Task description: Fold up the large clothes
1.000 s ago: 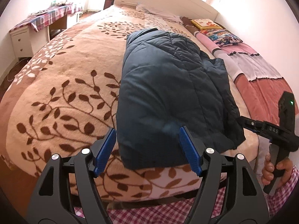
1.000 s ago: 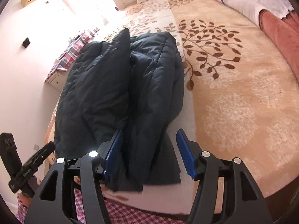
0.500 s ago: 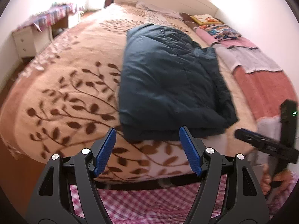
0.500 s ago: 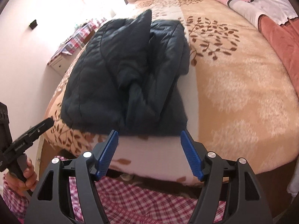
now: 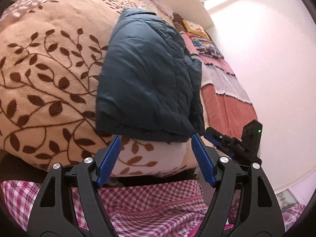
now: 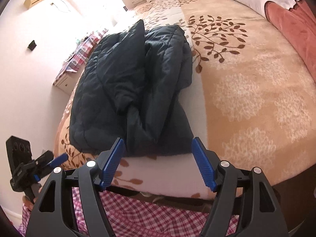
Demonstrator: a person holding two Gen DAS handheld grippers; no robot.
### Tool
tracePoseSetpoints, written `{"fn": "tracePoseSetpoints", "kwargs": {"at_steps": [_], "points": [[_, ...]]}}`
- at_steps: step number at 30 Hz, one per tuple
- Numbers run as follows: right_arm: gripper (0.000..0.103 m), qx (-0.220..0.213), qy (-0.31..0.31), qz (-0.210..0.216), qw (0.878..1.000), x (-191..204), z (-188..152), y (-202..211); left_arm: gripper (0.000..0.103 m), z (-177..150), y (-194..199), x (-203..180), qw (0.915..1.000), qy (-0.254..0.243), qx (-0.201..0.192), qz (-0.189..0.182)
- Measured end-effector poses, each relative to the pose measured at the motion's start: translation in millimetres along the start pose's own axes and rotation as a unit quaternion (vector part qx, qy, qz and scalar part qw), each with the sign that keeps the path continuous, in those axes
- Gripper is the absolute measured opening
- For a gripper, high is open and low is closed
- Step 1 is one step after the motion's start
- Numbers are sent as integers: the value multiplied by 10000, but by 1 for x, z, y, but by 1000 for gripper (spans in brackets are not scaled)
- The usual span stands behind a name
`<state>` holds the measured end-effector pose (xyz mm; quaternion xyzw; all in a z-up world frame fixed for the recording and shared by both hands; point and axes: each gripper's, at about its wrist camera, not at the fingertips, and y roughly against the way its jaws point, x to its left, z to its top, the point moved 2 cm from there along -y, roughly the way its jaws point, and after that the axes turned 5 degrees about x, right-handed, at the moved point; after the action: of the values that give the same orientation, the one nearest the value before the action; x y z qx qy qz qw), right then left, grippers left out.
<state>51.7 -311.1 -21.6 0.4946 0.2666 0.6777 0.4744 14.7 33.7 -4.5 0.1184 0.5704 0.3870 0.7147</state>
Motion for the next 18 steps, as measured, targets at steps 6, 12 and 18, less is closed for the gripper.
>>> {"fn": "tracePoseSetpoints", "kwargs": {"at_steps": [6,12,18], "points": [[72,100,57,92,9999,1,11,-19,73,10,0,14,9992,150,6,376],[72,317,36,13,9995,-1,10,-37,73,12,-10,18,9985,102,99,528],[72,297,150,-105,9994,4,8,-39,73,13,-14,19,9980,59,174,610]]}}
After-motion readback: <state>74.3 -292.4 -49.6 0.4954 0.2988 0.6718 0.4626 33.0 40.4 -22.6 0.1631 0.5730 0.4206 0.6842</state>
